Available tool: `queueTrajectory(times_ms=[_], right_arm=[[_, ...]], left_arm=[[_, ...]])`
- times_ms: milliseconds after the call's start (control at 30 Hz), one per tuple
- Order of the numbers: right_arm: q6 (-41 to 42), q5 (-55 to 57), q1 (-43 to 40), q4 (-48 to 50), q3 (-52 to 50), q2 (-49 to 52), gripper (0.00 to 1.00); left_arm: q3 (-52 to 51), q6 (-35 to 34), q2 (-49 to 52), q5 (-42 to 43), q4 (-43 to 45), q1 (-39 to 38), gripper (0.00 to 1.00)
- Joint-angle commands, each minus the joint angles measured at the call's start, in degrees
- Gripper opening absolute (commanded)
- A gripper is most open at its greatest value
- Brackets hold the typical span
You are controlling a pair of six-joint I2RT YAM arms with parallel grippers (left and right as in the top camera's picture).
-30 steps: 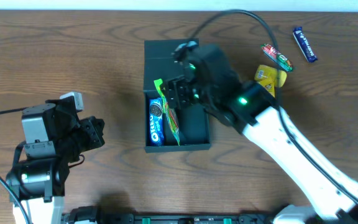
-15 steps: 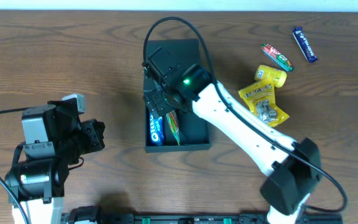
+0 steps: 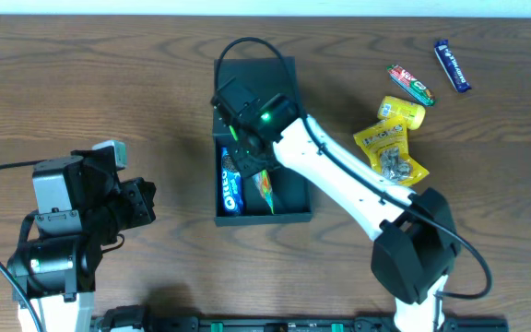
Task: Pack container
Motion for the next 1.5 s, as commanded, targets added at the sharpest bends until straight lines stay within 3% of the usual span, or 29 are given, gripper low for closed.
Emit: queueTrajectory(times_ms=[0, 367, 667, 933, 1033, 1267, 1467], right_arm=[[0.76, -3.78, -2.54, -0.7, 1.07, 0.28, 0.01], [3.34, -9.97, -9.07, -0.44, 1.09, -9.35, 0.01], [21.7, -14.53, -11.74, 5.05, 1.07, -14.86, 0.02], [28.52, -18.45, -11.76, 11.26, -1.51, -19.89, 0.01], [32.52, -18.45, -11.96, 18.08, -9.33, -24.76, 0.01], [44.39, -21.31, -12.22, 46.56, -38.49, -36.74, 0.01], [55.58, -21.44, -10.21, 66.14, -55.36, -39.08, 0.01]], left_arm=[[0.76, 1.25, -0.07, 0.02, -0.28, -0.07, 0.06], [0.76, 1.25, -0.07, 0.0, -0.26, -0.07, 0.06], [0.76, 1.2, -0.07, 0.02, -0.26, -0.07, 0.06], [0.76, 1.22, -0.07, 0.02, -0.31, -0.07, 0.05], [0.76, 1.2, -0.07, 0.02, -0.28, -0.07, 0.06], [0.76, 1.2, -0.07, 0.02, -0.28, -0.07, 0.05], [0.76, 1.22, -0.07, 0.02, -0.31, -0.07, 0.06]])
